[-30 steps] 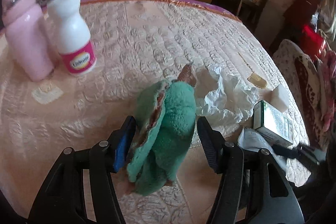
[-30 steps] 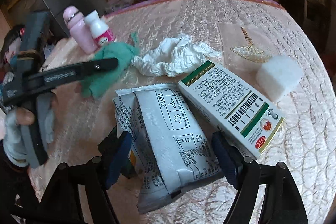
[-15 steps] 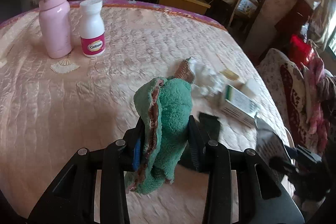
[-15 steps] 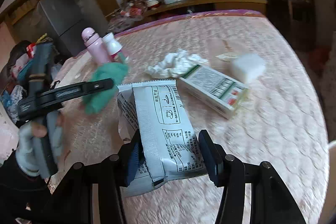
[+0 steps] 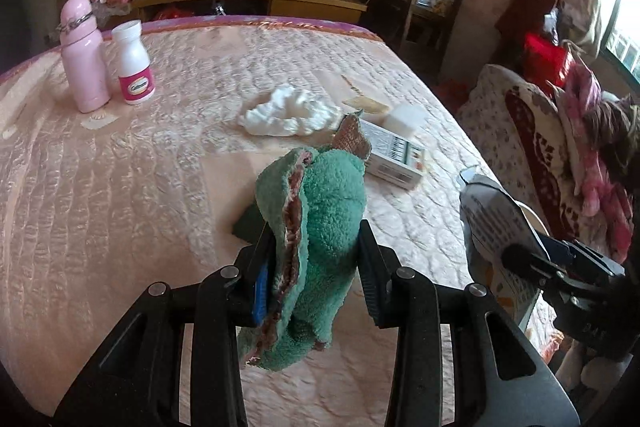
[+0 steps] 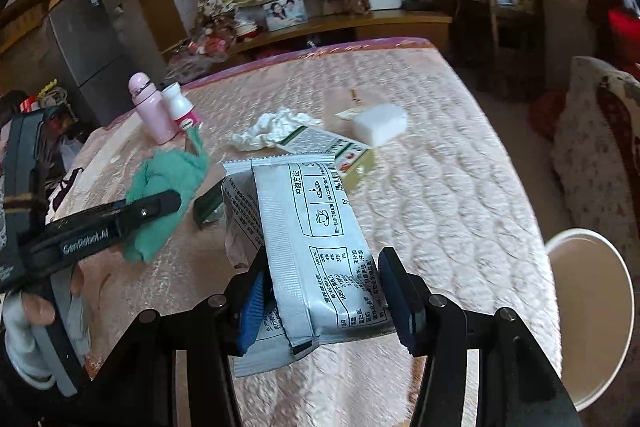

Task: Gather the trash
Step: 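Carry the cloth and packet with both tools over the white bucket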

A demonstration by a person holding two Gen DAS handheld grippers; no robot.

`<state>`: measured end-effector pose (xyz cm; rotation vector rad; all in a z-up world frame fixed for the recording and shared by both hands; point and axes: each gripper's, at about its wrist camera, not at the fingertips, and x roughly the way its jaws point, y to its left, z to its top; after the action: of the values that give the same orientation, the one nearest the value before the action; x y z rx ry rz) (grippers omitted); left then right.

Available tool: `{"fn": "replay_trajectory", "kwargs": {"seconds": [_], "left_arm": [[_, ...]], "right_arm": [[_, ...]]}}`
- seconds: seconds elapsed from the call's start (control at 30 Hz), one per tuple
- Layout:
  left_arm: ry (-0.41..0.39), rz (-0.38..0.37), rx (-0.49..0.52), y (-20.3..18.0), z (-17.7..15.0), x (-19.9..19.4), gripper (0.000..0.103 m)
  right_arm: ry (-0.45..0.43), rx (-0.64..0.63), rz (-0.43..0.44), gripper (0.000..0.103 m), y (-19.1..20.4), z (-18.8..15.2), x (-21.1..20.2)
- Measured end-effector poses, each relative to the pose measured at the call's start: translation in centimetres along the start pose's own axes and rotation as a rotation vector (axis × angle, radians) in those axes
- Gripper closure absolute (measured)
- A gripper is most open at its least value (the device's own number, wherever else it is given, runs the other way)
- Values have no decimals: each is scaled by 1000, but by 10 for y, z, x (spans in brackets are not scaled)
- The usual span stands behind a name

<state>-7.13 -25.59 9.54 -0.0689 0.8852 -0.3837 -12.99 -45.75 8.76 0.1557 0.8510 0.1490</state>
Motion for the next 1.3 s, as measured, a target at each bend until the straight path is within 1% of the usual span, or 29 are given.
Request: {"fn": "replay_trajectory", "kwargs": {"seconds": [0.2,0.43,0.63,0.97,1.17,1.3], "left_arm": [[-3,-15,51,-30,-6,-3,68],[5,-58,110,-69,-9,2,68],[18,-103,158,-108,-8,10,68],[58,-184,240,-176,-14,30,68],[78,-222,276,-209,-18,41,68],[89,-241,297,-225,-20,46,68]], "right_arm": [[-23,51,-16,51,-20,-8,-18],[-45,101,-64,51,-48,-20,-41],[-57,152,-121,51,-81,-31,-59],[-66,256,-216,51,-142,-53,-87],[-63,302,-266,51,-173,-63,-99],[-60,322,-290,51,-186,-69,-104]]}}
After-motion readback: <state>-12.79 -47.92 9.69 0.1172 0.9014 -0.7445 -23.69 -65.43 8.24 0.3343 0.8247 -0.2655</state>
